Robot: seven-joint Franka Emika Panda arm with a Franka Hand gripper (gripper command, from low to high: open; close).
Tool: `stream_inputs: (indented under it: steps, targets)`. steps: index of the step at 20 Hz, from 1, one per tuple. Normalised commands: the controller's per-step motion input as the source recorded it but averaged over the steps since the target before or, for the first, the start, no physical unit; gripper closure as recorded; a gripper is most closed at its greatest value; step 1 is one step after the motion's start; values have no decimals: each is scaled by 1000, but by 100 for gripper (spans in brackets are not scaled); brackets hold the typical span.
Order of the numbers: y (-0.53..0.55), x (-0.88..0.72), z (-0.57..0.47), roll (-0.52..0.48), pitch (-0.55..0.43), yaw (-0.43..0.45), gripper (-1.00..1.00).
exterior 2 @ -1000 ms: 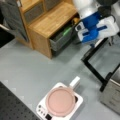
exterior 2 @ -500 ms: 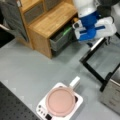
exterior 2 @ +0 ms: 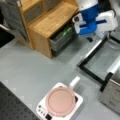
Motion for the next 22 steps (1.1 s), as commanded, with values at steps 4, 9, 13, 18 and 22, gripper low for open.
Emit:
stream_inputs:
  steps: [4,9,13,18,22]
  targets:
    - [21,126,39,63,97,220,-100]
    - [81,122,25,34,40,362,-100]
    - [161,153,77,16,31,346,-100]
    - [89,162,90,12,21,341,-100]
    - [-37,173,14,-51,-14,460,-100]
